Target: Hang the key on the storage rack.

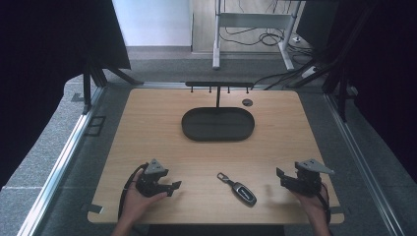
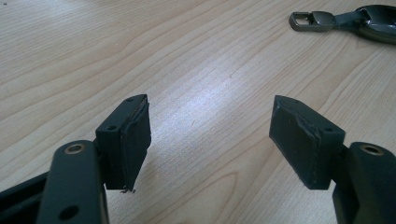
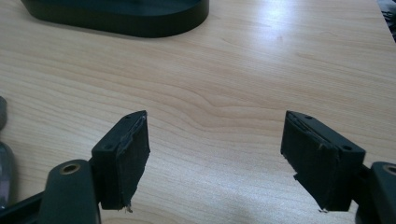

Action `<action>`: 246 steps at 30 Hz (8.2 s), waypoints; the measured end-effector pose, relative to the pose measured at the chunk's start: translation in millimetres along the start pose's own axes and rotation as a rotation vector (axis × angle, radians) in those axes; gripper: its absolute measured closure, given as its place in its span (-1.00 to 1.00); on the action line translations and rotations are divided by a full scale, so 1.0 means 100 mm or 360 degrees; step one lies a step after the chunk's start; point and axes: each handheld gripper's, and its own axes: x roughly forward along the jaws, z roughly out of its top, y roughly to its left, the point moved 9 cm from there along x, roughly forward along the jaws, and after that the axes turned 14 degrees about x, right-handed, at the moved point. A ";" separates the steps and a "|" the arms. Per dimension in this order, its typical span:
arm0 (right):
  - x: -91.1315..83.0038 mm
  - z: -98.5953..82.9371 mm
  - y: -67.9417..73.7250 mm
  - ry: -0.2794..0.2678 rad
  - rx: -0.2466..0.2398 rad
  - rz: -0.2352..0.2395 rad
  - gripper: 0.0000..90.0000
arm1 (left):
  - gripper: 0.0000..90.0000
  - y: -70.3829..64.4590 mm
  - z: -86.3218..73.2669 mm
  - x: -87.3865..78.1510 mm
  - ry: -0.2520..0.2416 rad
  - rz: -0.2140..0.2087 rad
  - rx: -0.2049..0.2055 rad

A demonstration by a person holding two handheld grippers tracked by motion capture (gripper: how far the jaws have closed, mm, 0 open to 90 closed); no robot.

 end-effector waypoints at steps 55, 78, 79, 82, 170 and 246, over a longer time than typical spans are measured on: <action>-0.43 0.30 0.45 -0.0004 -0.0134 0.0387 -0.06 | -0.34 0.02 0.05 0.02 -0.0026 0.0006 -0.0003; -0.20 0.17 0.85 0.0195 -0.0216 0.0484 0.06 | -0.34 0.01 0.03 0.00 -0.0021 -0.0009 -0.0004; -0.19 0.16 0.87 0.0208 -0.0220 0.0482 0.07 | -0.34 0.01 0.03 0.00 -0.0021 -0.0010 -0.0004; -0.16 0.13 0.93 0.0257 -0.0239 0.0479 0.08 | -0.34 0.00 0.03 0.00 -0.0022 -0.0016 -0.0004; 0.58 -0.35 1.65 0.1007 -0.0566 0.0374 0.31 | -0.33 -0.12 0.06 0.06 -0.0002 -0.0066 0.0037; 0.65 -0.45 1.68 0.1153 -0.0680 0.0260 0.79 | -0.33 -0.17 0.05 0.11 0.0012 -0.0089 0.0042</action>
